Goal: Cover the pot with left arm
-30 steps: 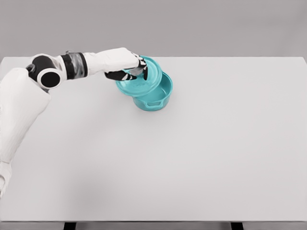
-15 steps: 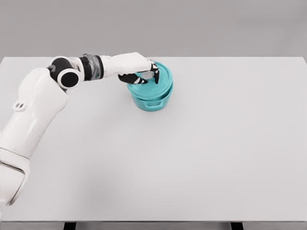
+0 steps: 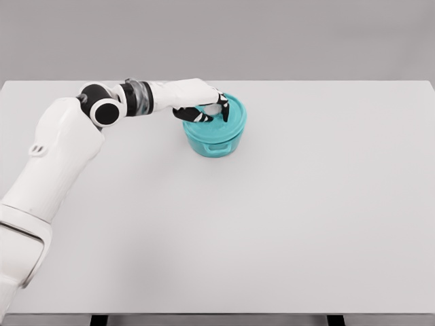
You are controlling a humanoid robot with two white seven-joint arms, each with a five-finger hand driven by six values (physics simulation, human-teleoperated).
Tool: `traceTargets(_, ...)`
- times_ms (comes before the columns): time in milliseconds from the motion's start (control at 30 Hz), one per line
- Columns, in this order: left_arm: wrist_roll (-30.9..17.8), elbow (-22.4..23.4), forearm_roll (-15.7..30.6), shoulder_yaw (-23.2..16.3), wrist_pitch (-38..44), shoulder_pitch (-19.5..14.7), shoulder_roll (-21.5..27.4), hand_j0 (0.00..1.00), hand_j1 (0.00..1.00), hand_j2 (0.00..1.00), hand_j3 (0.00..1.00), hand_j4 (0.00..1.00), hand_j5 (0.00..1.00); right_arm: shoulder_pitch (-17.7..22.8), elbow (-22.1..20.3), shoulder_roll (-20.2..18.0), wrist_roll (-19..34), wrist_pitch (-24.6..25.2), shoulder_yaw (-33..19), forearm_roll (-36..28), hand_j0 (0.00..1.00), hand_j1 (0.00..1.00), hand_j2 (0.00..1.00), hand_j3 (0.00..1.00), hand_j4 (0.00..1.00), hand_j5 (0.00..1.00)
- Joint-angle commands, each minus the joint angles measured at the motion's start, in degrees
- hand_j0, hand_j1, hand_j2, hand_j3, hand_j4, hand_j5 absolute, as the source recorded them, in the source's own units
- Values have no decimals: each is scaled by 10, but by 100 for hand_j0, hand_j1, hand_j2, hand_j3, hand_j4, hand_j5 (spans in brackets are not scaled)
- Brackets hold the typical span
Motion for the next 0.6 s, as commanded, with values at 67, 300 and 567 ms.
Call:
traceTargets(67,0,2,4,1,2,0,-1,51,51,51,51,51,51,0,0,0,0,0,0,0,100,100,100,100,100,100)
traceTargets(300,0,9,3,1,2,-2,-1,55,55,55,55,55,55,0,0,0,0,0,0,0,100,100,100,100,100,100)
traceTargets(567,0,9,3,1,2,-2,-1,59,59,59,59,59,59,0,0,0,0,0,0,0,100,100,100,100,100,100)
